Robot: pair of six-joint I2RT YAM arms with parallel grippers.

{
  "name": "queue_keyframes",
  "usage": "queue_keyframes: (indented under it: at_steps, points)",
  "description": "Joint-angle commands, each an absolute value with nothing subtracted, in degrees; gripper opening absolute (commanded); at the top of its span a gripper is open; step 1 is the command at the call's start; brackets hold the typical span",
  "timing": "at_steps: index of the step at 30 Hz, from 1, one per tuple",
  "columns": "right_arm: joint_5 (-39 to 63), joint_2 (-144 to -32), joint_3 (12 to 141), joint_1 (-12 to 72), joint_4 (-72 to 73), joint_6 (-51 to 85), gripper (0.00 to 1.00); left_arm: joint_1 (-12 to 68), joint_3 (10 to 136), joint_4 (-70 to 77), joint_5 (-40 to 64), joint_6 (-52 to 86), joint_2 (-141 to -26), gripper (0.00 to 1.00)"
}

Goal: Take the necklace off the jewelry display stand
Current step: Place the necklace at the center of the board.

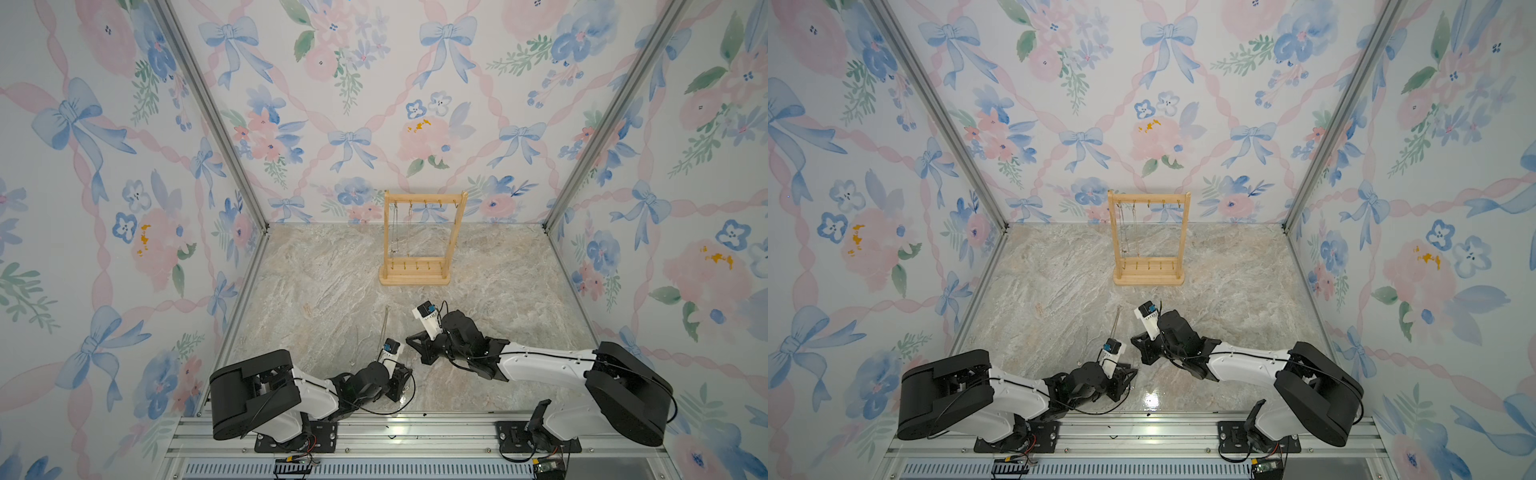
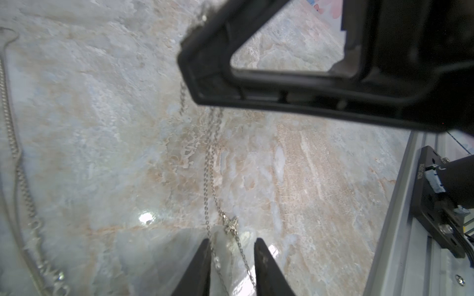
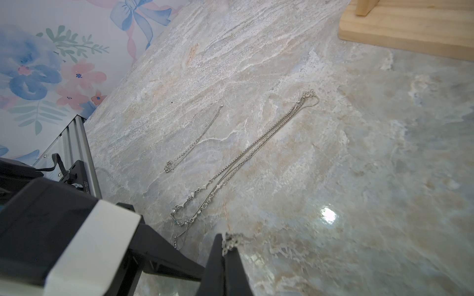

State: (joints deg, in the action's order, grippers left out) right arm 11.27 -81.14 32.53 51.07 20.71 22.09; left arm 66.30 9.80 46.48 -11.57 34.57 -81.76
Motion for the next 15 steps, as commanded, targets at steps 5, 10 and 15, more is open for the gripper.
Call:
queue_keyframes:
  at_steps: [5,10,15]
  points:
    - [9.9,-82.9,34.9,50.5,19.7,23.3,0.0,66.4,8.8,42.1,-13.3,33.9,-77.3,0.3]
    - [9.8,-83.7,35.7,50.1,18.8,23.9,0.0,66.7,8.2,40.8,-13.0,34.3,-74.6,0.16]
    - [9.8,-85.2,37.3,49.9,17.6,23.9,0.0,67.5,9.0,40.8,-9.8,34.1,-74.9,0.11]
